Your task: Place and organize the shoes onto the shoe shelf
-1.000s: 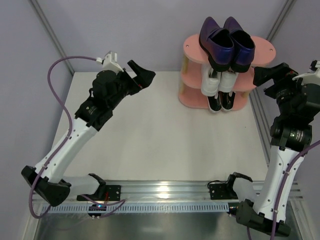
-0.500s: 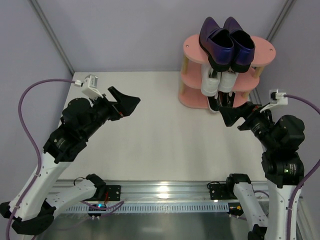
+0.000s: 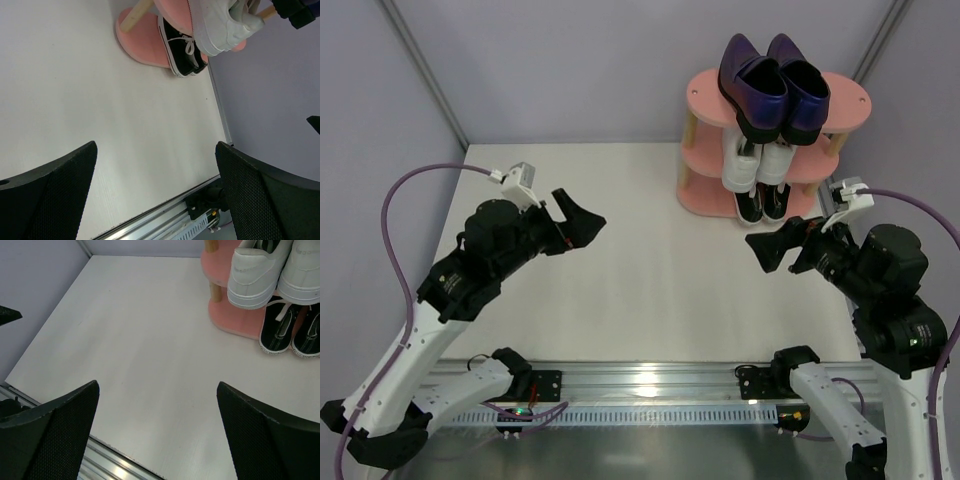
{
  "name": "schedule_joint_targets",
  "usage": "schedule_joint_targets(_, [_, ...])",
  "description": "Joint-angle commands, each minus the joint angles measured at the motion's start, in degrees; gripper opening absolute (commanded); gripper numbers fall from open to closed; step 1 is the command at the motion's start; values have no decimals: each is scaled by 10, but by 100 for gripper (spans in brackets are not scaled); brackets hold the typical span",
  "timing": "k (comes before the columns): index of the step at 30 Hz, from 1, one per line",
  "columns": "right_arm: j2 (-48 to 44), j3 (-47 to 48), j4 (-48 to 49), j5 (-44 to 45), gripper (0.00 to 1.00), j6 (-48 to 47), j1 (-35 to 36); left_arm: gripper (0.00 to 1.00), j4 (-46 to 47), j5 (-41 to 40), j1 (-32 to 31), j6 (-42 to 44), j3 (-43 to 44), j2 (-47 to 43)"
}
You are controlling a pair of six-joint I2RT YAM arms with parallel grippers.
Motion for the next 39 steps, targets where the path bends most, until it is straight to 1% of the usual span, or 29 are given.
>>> schedule_joint_targets(1, [11, 13, -14, 82, 100, -33, 22, 100, 2, 18, -2, 17, -11, -2])
schedule_joint_targets(3, [9, 16, -12, 126, 100, -38, 41, 100, 10, 21, -2, 18, -14, -2])
schedule_joint_targets(6, [10, 28, -11, 168, 100, -47, 59, 100, 20, 30, -2, 21, -12, 4])
schedule_joint_targets(8, [13, 34, -11, 183, 100, -48, 64, 100, 20, 30, -2, 22, -6, 10])
schedule_joint_targets(9, [15, 34, -11, 206, 100, -48, 70, 100, 17, 30, -2, 23, -4, 12])
schedule_joint_targets(10, [16, 36, -12, 212, 100, -48, 71, 100, 17, 47, -2, 23, 0, 16])
schedule_joint_targets(13, [16, 37, -9, 234, 100, -49, 77, 100, 20, 54, -2, 29, -4, 18])
schedule_joint_targets(22, [8, 48, -7, 261, 100, -51, 79, 100, 17, 53, -2, 40, 0, 12])
schedule_joint_targets(39, [-2, 37, -1, 259, 100, -55, 78, 100, 9, 48, -2, 42, -17, -6])
